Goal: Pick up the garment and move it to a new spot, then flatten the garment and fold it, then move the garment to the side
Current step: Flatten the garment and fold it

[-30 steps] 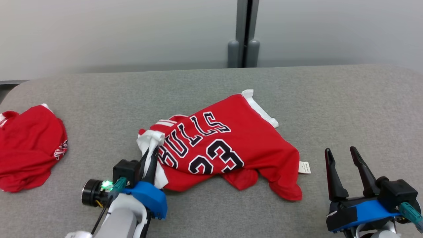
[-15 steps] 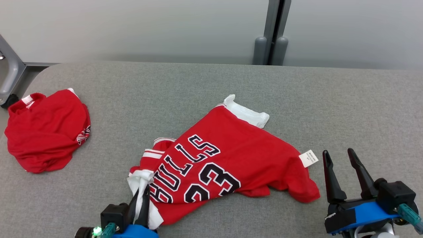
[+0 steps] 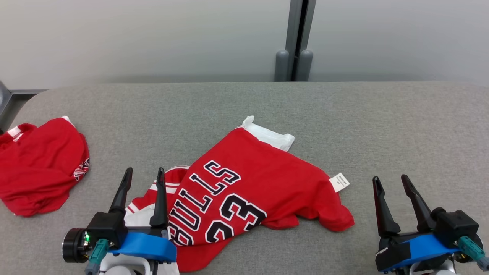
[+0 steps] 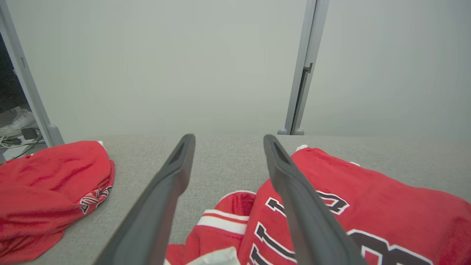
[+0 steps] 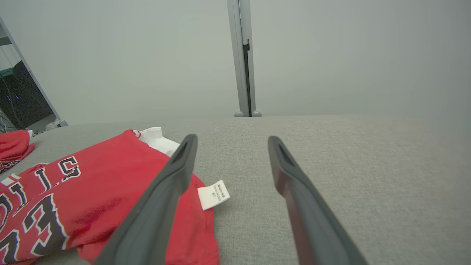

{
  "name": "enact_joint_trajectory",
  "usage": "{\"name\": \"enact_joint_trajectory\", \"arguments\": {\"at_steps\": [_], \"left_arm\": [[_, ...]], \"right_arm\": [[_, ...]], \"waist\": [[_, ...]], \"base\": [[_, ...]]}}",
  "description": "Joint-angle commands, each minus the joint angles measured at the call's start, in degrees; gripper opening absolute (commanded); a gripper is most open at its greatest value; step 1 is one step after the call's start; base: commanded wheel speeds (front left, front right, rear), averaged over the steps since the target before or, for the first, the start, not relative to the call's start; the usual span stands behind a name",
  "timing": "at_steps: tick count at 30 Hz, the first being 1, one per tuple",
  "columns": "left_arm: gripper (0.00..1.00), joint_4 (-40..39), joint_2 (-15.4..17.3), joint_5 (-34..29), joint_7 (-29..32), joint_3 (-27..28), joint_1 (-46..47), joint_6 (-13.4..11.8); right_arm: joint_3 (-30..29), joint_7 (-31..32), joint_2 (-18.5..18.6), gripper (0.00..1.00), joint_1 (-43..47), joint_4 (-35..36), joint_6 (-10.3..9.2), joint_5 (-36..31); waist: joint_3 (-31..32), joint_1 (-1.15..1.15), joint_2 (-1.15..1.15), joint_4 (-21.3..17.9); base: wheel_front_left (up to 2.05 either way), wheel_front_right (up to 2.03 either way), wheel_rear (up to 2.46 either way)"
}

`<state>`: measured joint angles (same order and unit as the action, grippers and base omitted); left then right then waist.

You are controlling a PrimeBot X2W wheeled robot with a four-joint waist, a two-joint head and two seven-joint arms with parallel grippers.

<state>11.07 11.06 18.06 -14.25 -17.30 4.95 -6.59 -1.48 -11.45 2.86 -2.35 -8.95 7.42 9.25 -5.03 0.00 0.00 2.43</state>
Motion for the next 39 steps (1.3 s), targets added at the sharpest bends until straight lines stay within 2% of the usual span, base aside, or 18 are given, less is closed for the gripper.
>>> {"name": "enact_joint_trajectory", "arguments": {"at_steps": [1, 12, 18, 27, 34, 39], "left_arm": [[1.00, -0.42, 0.53, -0.53, -0.52, 0.72, 1.13, -0.22], [1.00, 0.19, 1.03, -0.93, -0.98, 5.88, 4.09, -0.49], [1.00, 0.58, 0.72, -2.18, -1.00, 9.23, 3.54, 0.46], [1.00, 0.06, -1.65, -4.82, -1.00, 10.68, 2.97, 1.63], [1.00, 0.38, -3.11, -6.17, -1.02, 10.99, 3.54, 3.06], [1.00, 0.88, -3.86, -7.20, -1.01, 11.29, 3.88, 4.05]], "right_arm": [[-0.20, 0.04, 0.06, 1.00, 0.37, -0.13, 0.13, -0.10], [-1.48, 0.29, 0.05, 1.00, 1.82, 0.12, 0.13, -0.10], [-1.62, 0.23, 0.04, 1.00, 2.28, -0.16, 0.13, 0.09], [-0.01, 1.30, 0.05, 1.00, -0.06, -1.89, 0.13, 0.39], [1.91, 2.12, 0.04, 1.00, -2.01, -7.98, 0.13, 0.04], [3.79, 1.16, 0.06, 1.00, -4.28, -17.72, 0.13, 0.29]], "waist": [[0.69, 0.00, 0.00, -0.92], [0.99, 0.00, 0.00, -3.19], [0.75, 0.00, 0.00, -3.46], [0.22, 0.00, 0.00, -2.26], [-0.57, 0.00, 0.00, -0.26], [-1.14, 0.00, 0.00, 1.35]], "base": [[0.00, 0.00, 0.00], [0.00, 0.00, 0.00], [0.00, 0.00, 0.00], [0.00, 0.00, 0.00], [0.00, 0.00, 0.00], [0.00, 0.00, 0.00]]}}
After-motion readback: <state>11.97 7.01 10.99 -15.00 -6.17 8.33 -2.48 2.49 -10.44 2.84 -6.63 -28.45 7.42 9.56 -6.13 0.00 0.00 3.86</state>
